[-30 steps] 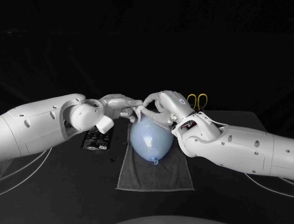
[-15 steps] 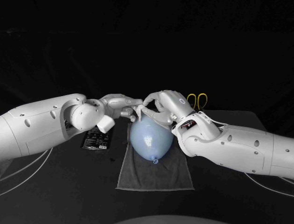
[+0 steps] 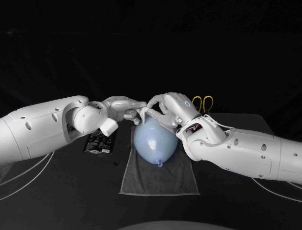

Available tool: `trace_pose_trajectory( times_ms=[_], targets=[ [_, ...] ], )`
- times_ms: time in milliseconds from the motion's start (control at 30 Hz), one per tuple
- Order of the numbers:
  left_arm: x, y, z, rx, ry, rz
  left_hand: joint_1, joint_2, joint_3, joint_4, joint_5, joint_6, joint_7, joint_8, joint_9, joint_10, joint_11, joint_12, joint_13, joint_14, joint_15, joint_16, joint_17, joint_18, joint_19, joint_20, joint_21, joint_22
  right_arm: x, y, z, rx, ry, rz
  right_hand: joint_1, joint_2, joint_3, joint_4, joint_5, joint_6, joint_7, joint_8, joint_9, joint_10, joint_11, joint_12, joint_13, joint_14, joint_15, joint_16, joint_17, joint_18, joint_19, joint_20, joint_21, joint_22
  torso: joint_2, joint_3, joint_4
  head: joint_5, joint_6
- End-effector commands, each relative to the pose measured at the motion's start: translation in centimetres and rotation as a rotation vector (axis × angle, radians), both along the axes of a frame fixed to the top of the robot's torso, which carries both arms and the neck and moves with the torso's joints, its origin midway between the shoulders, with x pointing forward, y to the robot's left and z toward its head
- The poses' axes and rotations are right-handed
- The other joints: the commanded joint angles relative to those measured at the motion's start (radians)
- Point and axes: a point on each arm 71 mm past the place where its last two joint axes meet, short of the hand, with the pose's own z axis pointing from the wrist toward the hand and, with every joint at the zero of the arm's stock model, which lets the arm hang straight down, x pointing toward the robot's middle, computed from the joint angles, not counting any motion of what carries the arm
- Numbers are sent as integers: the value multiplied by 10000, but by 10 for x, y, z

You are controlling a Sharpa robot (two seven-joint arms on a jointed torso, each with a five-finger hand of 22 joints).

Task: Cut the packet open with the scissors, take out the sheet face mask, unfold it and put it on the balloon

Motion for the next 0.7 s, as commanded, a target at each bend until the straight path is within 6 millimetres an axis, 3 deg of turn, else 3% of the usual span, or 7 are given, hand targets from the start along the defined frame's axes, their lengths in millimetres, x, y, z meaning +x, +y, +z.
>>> trace_pose_trajectory(
  times_ms=[33, 400, 700],
  targets=[
    [0, -4, 2, -34, -45, -81, 25, 43, 55, -57, 36, 98, -59, 40, 4, 59, -32, -47, -10, 58, -3, 34, 5, 161, 55, 8, 44, 17, -3, 3, 3, 90, -301, 290, -4, 78, 85, 3, 29, 54, -24, 74, 25, 728, -69, 51, 2248, 1041, -84, 54, 2633, -34, 60, -51, 70, 1784, -1, 1, -4, 13, -4],
    [0, -2, 1, 336, -203, 2, 47, -34, 36, -128, 34, 123, -57, 118, 89, 107, -35, -8, 9, 108, -11, 41, 43, 163, 94, -14, 86, 37, -4, 0, 3, 49, -218, 293, -4, 20, 142, -28, 29, 51, -39, 160, 67, 760, -82, 92, 2285, 1041, -95, 54, 2633, -40, 71, -63, 99, 1791, 4, 4, -5, 23, -9],
    [2, 1, 0, 963, -481, 217, 88, -60, 81, -145, 35, 36, -69, 453, 558, 147, -58, 118, 104, 218, -39, 76, 69, 92, 468, -75, 374, 473, -8, -5, 3, -29, -85, 372, -4, 12, 149, -32, 28, 50, -42, 171, 72, 754, -84, 84, 2278, 1041, -97, 54, 2633, -38, 68, -65, 87, 1788, -3, 4, -6, 32, -14]
  ],
)
